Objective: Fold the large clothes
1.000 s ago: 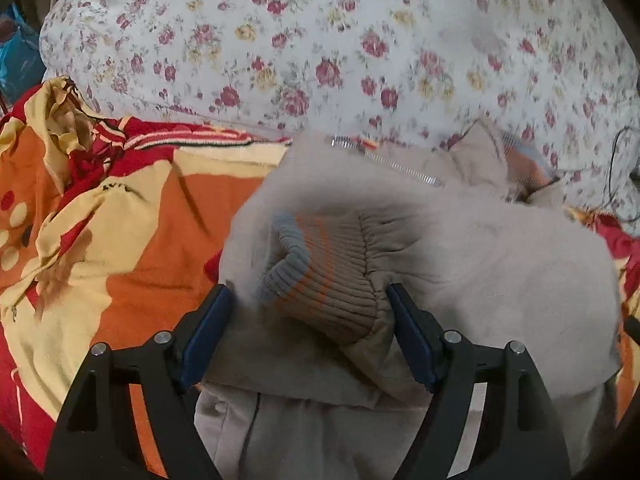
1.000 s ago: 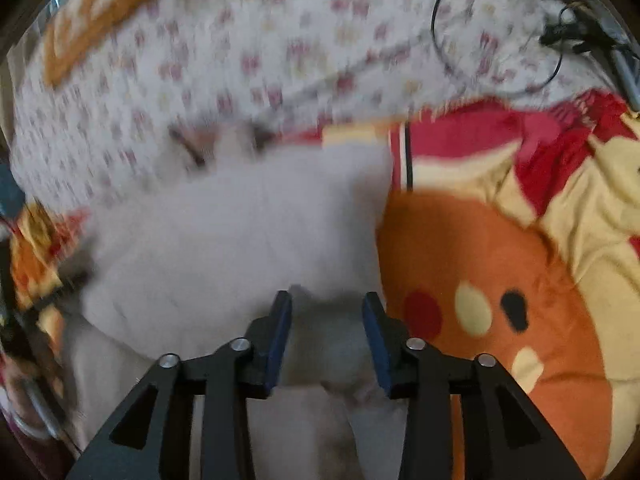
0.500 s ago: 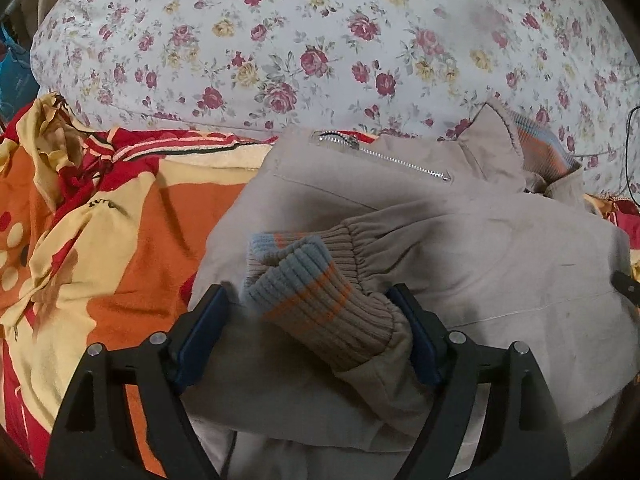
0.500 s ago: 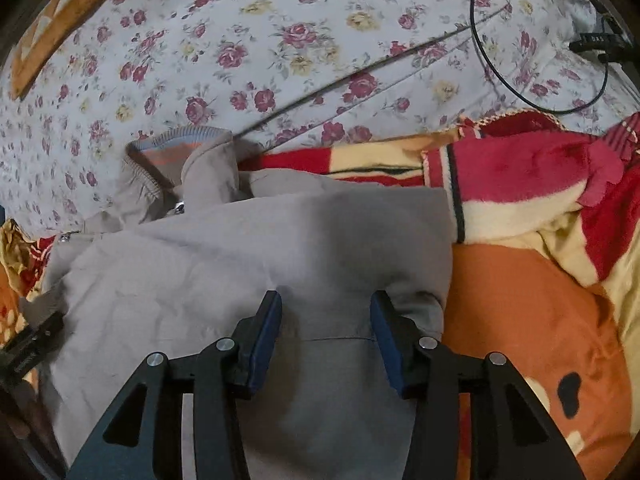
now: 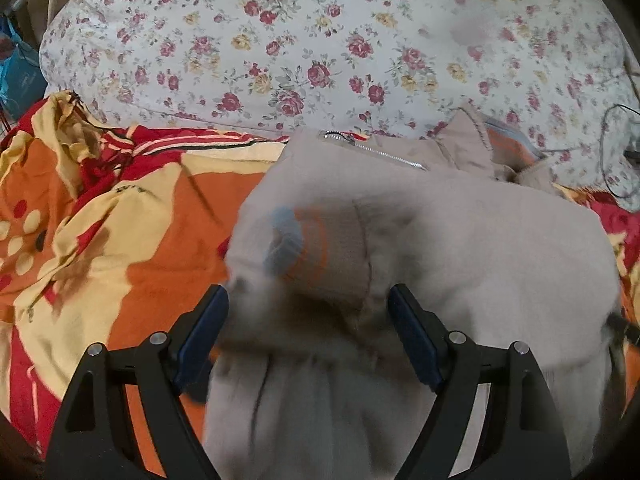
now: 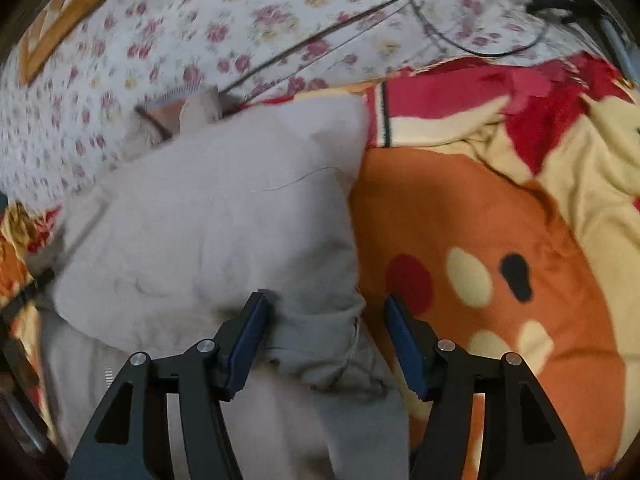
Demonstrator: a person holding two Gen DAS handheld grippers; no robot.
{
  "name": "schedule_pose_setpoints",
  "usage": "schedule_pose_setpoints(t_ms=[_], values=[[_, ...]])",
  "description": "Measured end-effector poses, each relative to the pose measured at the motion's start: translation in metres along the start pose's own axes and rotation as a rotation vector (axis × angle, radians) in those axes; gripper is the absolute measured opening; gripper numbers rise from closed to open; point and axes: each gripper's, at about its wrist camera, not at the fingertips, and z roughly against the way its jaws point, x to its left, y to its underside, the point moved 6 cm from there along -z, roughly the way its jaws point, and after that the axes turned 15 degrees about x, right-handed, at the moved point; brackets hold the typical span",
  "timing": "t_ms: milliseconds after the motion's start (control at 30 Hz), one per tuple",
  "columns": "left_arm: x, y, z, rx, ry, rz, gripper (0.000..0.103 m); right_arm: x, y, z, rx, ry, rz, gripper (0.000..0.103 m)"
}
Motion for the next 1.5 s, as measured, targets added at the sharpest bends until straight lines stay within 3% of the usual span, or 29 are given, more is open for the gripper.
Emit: schedule_pose_setpoints(t_ms=[167,400,433,467,500,533,600,733,800,833,867,933,967,1200,1233,1267,1300,1367,1433,1500], values=[[0.025,0.037,0.029,-0.008,0.03,-0.023,0.082,-0.009,0.024,0.044,-0.062,-0.056,0.008,0.075],[0.062,0.09,0.038,0.037,0.112,0.047,0.082,-0.017,0.053,0.02,0.005,0.02,0.054,0.075],[0.064,0.097,0.037,0.045,0.113,0.05,0.082,-0.018,0.056,0.013,0.011,0.024,0.053,0.064],[0.067,0.105,0.037,0.052,0.114,0.052,0.082,-0.016,0.059,0.006,0.025,0.035,0.07,0.034],[0.07,0.111,0.037,0.055,0.113,0.054,0.082,-0.014,0.06,0.009,-0.003,0.056,0.094,0.021],[0.073,0.119,0.037,0.058,0.114,0.061,0.082,-0.014,0.06,0.015,-0.028,0.042,0.098,0.001],[0.076,0.129,0.037,0.069,0.122,0.072,0.082,-0.028,0.063,0.024,-0.067,-0.044,0.03,0.001],[0.075,0.148,0.036,0.09,0.135,0.059,0.082,-0.049,0.064,0.003,-0.019,-0.08,-0.069,0.002],[0.073,0.156,0.039,0.093,0.146,0.044,0.082,-0.048,0.074,0.008,-0.012,-0.074,-0.057,0.01],[0.073,0.16,0.04,0.094,0.147,0.032,0.082,-0.048,0.079,0.014,-0.011,-0.079,-0.058,0.015],[0.071,0.165,0.043,0.092,0.146,0.013,0.082,-0.049,0.087,0.021,-0.008,-0.095,-0.055,0.033],[0.069,0.172,0.047,0.085,0.149,-0.006,0.082,-0.05,0.102,0.031,0.003,-0.145,-0.03,0.059],[0.068,0.175,0.048,0.087,0.153,-0.015,0.082,-0.05,0.114,0.034,0.013,-0.161,-0.008,0.063],[0.056,0.206,0.038,0.155,0.184,-0.061,0.082,-0.044,0.185,0.012,0.163,-0.156,0.09,0.061],[0.056,0.208,0.036,0.162,0.18,-0.06,0.082,-0.043,0.189,0.012,0.144,-0.123,0.109,0.041],[0.057,0.211,0.034,0.175,0.175,-0.054,0.082,-0.041,0.192,0.016,0.085,-0.03,0.149,0.009],[0.057,0.213,0.034,0.18,0.176,-0.048,0.082,-0.038,0.194,0.02,0.061,-0.006,0.184,0.006],[0.058,0.217,0.037,0.174,0.191,-0.033,0.082,-0.043,0.192,0.032,0.044,-0.052,0.157,0.005],[0.059,0.223,0.039,0.173,0.185,-0.04,0.082,-0.055,0.189,0.037,0.03,-0.044,0.131,0.006],[0.057,0.23,0.037,0.191,0.166,-0.062,0.082,-0.06,0.191,0.032,0.071,-0.096,0.094,0.009]])
